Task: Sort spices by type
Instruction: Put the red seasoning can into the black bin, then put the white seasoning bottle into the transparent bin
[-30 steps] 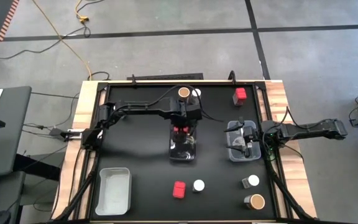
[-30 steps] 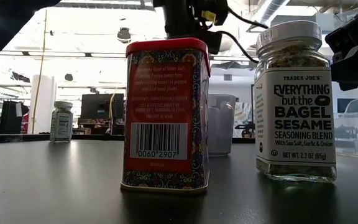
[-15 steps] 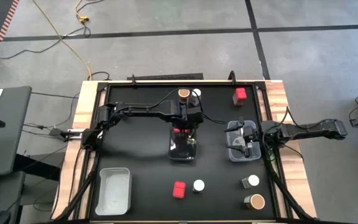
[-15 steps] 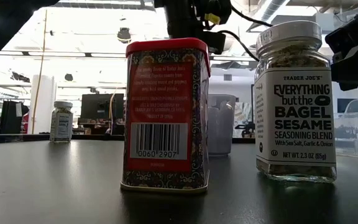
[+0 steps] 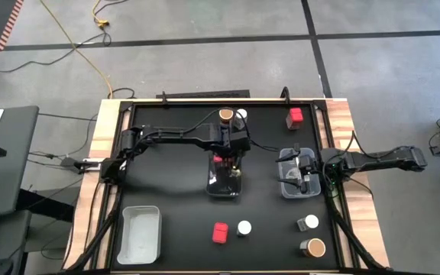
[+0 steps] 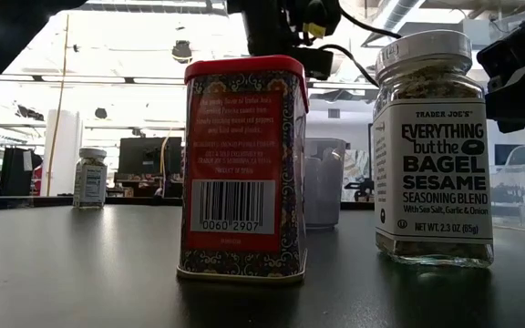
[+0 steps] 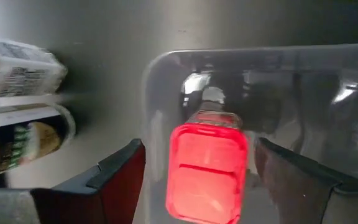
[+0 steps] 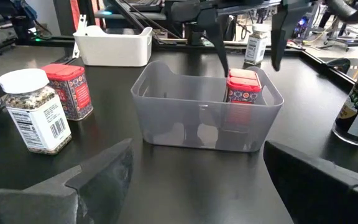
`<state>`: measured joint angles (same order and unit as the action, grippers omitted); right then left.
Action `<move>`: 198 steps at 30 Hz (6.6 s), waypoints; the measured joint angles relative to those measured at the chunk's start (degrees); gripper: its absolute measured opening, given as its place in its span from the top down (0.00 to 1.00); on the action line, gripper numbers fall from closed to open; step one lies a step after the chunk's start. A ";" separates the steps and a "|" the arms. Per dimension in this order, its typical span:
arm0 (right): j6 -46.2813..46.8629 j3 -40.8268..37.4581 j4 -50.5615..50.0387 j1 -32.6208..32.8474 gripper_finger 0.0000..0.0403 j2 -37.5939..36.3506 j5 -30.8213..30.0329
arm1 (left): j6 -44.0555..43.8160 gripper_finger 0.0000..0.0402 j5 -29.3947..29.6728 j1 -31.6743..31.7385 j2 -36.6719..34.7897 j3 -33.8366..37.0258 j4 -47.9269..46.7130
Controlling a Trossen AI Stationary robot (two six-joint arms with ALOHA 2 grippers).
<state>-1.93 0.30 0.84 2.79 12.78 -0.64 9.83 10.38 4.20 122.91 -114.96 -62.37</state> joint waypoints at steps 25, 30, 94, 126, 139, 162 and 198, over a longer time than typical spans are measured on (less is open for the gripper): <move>0.02 0.02 0.00 0.02 0.05 0.00 0.02 | -2.11 0.28 1.90 -0.24 -0.26 -0.80 -2.15; 0.00 0.02 0.00 0.00 0.05 0.00 0.02 | -4.92 0.28 1.72 -1.62 -0.52 -3.17 -6.48; 0.02 0.02 0.00 0.02 0.05 0.02 0.02 | -2.11 0.83 -6.62 -2.75 3.82 0.15 -1.15; 0.01 0.01 0.00 0.01 0.05 0.00 0.02 | -2.35 0.83 -1.80 -2.61 3.78 0.11 1.07; 0.02 0.02 0.00 0.00 0.05 0.00 0.00 | -5.03 0.83 -1.87 -4.02 3.60 -12.13 -6.26; 0.00 0.02 0.00 0.01 0.05 0.00 0.02 | -14.46 0.83 -0.53 -9.20 2.69 -19.80 -16.56; 0.00 0.00 0.01 0.01 0.05 0.02 0.02 | -4.18 0.43 -4.50 -10.88 1.83 -19.75 -15.09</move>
<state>-1.93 0.30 0.85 2.80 12.80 -0.62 5.65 5.87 -6.68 124.74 -134.70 -77.46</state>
